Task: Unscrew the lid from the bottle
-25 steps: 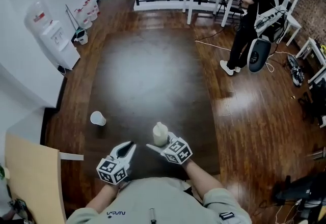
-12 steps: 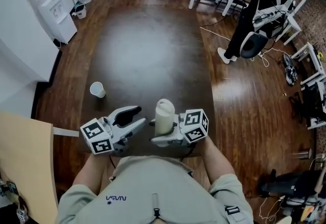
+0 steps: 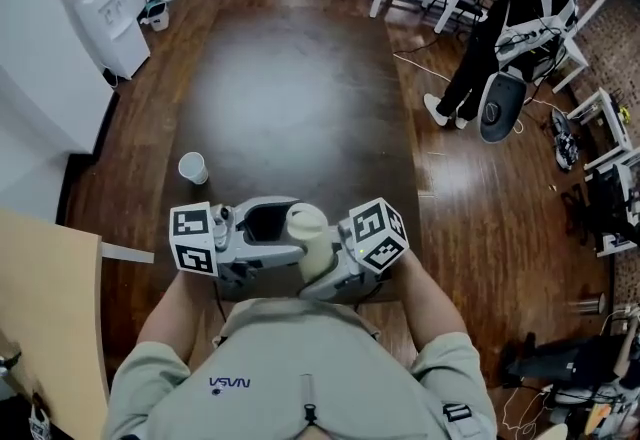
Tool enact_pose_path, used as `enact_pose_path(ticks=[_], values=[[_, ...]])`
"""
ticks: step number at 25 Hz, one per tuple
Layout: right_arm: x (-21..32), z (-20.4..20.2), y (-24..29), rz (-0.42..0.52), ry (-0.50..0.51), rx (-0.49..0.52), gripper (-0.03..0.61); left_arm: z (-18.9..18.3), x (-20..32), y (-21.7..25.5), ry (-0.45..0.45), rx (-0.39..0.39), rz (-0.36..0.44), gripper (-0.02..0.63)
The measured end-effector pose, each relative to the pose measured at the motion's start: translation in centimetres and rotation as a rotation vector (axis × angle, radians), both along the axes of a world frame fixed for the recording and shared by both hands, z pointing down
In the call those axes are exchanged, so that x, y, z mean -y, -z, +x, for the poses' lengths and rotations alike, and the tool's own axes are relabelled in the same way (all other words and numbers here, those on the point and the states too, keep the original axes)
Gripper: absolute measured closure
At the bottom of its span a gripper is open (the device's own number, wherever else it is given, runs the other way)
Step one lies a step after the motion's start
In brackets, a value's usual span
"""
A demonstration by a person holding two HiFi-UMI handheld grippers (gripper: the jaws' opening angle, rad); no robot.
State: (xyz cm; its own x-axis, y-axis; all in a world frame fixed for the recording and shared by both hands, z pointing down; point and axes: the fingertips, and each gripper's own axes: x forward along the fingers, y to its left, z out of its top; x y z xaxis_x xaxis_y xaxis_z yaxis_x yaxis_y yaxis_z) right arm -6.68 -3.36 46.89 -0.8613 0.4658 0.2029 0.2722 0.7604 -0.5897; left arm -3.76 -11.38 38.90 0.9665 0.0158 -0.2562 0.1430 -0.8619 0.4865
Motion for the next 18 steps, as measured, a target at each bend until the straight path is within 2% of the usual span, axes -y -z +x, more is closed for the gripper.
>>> enact_pose_path(ticks=[4,6,11,14,18], values=[[-0.3,-0.7,-0.1,0.008,0.052,-0.027,0.279,0.6,-0.4,0.5,-0.028,-0.008,0.027,0.295],[-0.3,-0.8,0.0,0.014,0.062,-0.031,0.279,0.6,-0.3,0.5,-0.016,-0.007,0.041,0.327],[1.0,-1.2,-1.2,0.085,0.001,-0.085,0.279,0.2,0.3,0.0,0.065,0.021,0.075,0.32],[2.9,-1.5,-2.6,0.173,-0.131,-0.154,0.279,0.2,1.2,-0.6,0.151,0.07,0.082,0.319],[7.4,-1.5,-4.3,0.331,-0.469,-0.3,0.279,0.2,3.2,-1.1,0.35,0.14,0.085,0.319]])
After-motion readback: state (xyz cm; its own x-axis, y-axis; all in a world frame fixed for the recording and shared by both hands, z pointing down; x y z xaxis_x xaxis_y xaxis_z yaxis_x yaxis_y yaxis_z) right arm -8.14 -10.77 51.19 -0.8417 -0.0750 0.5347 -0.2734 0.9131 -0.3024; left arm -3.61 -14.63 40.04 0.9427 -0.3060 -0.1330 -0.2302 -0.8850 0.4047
